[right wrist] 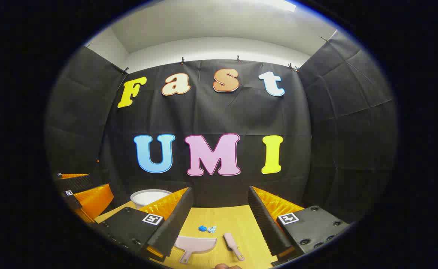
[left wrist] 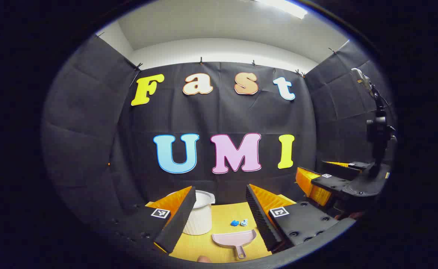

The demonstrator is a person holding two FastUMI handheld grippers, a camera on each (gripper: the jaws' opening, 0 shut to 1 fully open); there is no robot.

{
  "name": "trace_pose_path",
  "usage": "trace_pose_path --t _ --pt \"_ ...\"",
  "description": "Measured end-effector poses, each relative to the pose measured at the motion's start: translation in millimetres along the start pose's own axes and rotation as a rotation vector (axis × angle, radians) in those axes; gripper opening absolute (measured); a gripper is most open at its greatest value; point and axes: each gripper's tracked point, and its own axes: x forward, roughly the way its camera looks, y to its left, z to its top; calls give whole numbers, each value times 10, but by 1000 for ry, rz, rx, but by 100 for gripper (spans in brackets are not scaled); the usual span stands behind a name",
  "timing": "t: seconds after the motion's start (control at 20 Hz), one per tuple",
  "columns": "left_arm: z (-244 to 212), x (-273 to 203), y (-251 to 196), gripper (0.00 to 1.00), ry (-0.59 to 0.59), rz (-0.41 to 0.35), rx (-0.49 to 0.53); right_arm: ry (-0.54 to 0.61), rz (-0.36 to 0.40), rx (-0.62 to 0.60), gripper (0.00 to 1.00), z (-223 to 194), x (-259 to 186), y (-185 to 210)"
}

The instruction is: Pick up the small broom and dustpan from the desktop, sweep the trash into the dustpan with the broom, and then empty the trash into the garbage bin.

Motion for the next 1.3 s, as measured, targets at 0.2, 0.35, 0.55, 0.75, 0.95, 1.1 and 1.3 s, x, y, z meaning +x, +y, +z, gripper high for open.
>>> trace_pose_path --t 0.2,0.35,0.55,0.75,0.95,1.1,1.3 --pt "19 154 -34 79 1 55 27 -29 28 -52 96 15 115 -22" --pt "86 234 -97 79 -35 45 38 -31 50 -64 96 -16 127 23" --pt "-55 329 -103 79 10 32 -15 -41 44 -81 96 5 151 -29" --pt "-152 386 -66 79 44 43 -65 -40 32 -63 96 -6 153 -44" --pt "-204 425 -70 79 58 43 -109 -51 31 -69 96 37 169 -110" --pt "-204 442 -89 80 55 47 -127 -39 39 -69 95 -23 182 -117" --pt "-244 476 -111 79 66 59 -119 -43 36 -76 96 -23 205 -163"
